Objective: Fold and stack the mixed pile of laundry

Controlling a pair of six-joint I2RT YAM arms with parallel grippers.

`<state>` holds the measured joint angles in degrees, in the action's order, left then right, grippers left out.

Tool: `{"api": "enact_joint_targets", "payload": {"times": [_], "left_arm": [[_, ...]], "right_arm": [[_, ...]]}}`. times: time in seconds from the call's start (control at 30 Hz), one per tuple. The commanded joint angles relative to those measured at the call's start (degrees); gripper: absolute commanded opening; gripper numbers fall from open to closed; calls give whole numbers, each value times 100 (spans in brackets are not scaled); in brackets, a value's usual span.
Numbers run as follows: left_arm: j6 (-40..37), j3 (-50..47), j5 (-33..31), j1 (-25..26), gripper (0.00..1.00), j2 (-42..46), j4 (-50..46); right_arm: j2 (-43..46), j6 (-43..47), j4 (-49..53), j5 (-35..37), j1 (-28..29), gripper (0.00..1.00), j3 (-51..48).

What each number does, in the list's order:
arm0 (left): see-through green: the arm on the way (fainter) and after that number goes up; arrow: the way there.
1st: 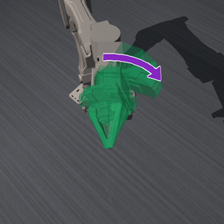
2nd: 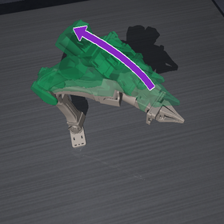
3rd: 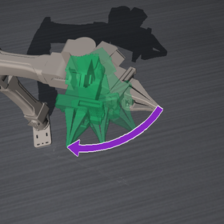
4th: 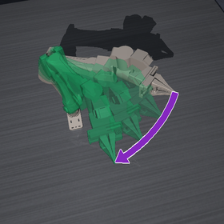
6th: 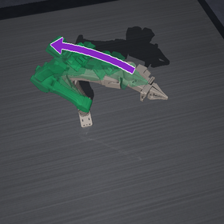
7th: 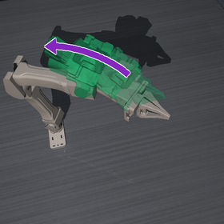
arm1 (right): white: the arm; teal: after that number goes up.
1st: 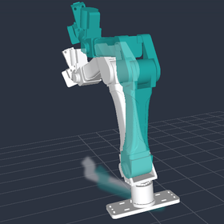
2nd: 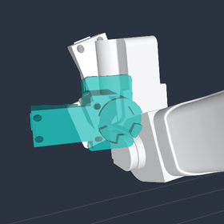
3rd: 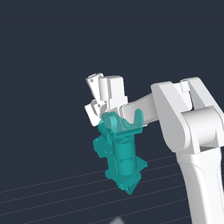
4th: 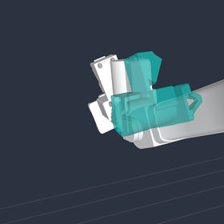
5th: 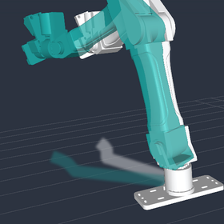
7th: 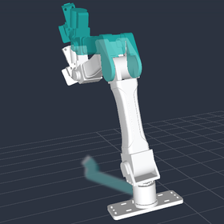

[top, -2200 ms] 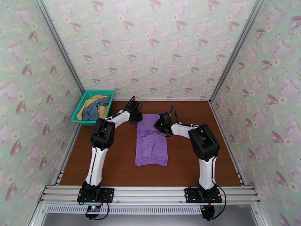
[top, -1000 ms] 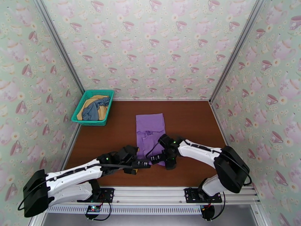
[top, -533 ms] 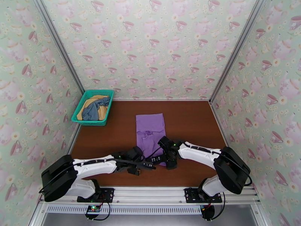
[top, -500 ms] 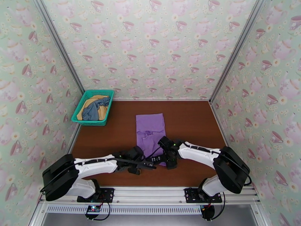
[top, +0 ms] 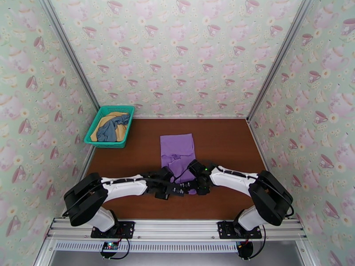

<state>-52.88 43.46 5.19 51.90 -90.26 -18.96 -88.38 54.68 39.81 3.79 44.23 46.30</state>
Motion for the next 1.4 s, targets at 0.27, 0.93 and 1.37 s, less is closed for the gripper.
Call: {"api": "enact_joint_targets", "payload": {"times": [0.27, 0.93, 1.37], "left_arm": [[390, 426, -914, -305, 0, 501, -693], [-763, 3866, -585, -2369, 0, -1710, -257], [-1053, 5251, -614, -2724, 0, -3485, 793]], "right_arm": [[1201, 86, -1067, -1514, -398, 0, -1], [-1424, -1200, -2805, 142, -1753, 0, 3021], [-3383, -2311, -2662, 790, -1996, 0, 4486]]}}
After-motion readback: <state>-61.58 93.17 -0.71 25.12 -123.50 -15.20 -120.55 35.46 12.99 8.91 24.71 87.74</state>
